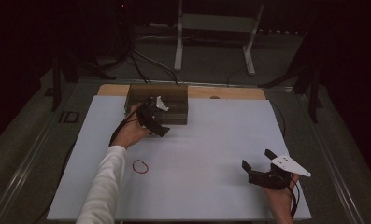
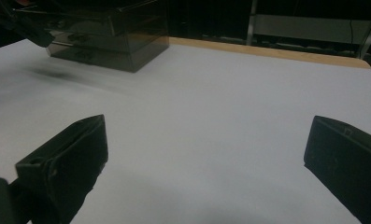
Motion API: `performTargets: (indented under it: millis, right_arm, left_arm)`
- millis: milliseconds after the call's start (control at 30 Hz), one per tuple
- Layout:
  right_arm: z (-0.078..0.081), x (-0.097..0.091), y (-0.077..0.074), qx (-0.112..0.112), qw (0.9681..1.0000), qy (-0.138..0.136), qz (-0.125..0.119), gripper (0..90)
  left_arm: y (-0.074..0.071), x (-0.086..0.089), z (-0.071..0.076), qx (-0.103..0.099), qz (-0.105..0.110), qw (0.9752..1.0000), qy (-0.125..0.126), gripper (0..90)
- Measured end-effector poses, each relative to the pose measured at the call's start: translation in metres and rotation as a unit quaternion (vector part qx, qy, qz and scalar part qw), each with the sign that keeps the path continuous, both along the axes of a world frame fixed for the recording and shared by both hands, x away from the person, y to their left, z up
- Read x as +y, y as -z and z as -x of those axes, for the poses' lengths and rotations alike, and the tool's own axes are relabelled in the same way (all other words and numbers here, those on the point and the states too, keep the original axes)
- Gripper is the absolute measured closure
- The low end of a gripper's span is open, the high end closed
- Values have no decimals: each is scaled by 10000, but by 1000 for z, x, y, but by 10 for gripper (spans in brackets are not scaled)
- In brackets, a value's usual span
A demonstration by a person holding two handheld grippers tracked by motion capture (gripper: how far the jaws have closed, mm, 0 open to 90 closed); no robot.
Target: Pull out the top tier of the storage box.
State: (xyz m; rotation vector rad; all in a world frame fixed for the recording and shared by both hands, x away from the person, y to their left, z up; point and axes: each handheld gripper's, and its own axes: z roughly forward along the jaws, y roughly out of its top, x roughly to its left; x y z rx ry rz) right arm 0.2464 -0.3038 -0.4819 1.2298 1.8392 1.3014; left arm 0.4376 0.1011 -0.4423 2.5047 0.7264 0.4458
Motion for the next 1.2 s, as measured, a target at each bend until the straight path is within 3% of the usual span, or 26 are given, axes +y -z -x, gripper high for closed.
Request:
performTargets:
  millis: [333, 433, 567, 967, 1133, 1200]
  right_arm:
    - [0, 1, 0, 0, 10000, -3, 8, 4]
    - [0, 1, 0, -4, 10000, -7, 9, 4]
    - [0, 0, 0, -3, 10000, 4, -4, 4]
    - [0, 0, 0, 5, 10000, 0, -2, 4]
    - [0, 1, 0, 4, 10000, -4, 5, 4]
    - [0, 1, 0, 4, 10000, -11, 7, 4]
  left_arm:
    - [-3, 1, 5, 165, -157, 9997, 104, 90]
    - [-4, 3, 2, 101, -151, 9998, -45, 143]
    - [0, 4, -1, 71, -364, 9992, -171, 167]
    - [2, 2, -1, -27, -553, 9979, -324, 259]
    - [3, 1, 0, -203, -714, 9964, -406, 354]
    - [3, 0, 0, -407, -855, 9944, -460, 419]
